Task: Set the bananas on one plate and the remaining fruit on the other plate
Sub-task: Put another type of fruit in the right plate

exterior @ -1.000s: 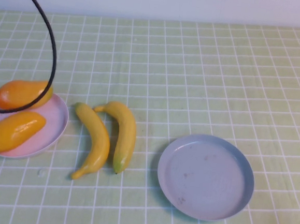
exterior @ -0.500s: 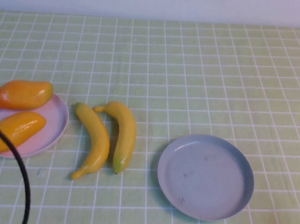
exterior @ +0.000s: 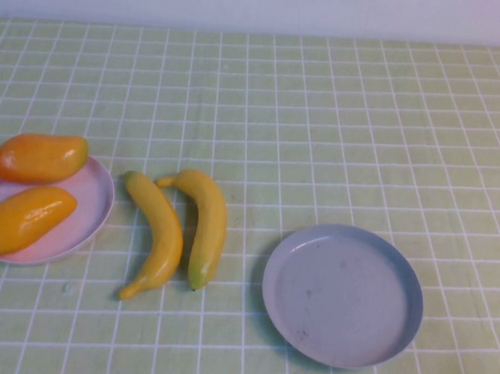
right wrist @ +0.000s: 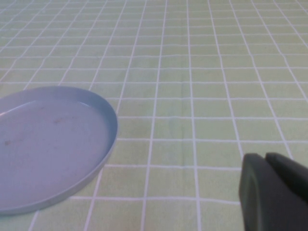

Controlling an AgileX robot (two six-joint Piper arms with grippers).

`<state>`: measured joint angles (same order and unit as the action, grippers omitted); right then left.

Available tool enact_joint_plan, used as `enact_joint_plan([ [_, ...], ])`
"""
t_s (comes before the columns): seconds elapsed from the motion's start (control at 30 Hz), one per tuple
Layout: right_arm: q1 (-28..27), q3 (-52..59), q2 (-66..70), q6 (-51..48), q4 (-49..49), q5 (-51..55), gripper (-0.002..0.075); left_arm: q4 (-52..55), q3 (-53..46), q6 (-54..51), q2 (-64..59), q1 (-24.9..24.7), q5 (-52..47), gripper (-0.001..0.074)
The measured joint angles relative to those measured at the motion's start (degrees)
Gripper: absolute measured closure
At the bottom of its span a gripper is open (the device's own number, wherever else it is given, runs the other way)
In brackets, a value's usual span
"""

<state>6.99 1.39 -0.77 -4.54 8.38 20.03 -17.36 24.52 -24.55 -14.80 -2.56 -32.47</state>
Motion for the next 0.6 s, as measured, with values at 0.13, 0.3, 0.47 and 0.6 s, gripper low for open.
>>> enact_joint_plan([
  [0.13,0.0,0.0,0.0,0.0,0.0,0.0,0.0743,0.23,-0.12,3.49,0.2,0.0,1.16,0.0735],
  [0.3,0.0,0.0,0.0,0.0,0.0,0.0,0.0743,1.02,-2.93,5.26,1.7,0.0,11.9,0.0735],
  [0.47,0.0,0.0,0.0,0.0,0.0,0.0,0.0743,7.4,-11.21,9.52,10.61,0.0,22.86,0.0735],
  [0.6,0.0,0.0,0.0,0.0,0.0,0.0,0.0743,11.61,-17.41,15.08,15.17,0.0,25.31,0.0735],
])
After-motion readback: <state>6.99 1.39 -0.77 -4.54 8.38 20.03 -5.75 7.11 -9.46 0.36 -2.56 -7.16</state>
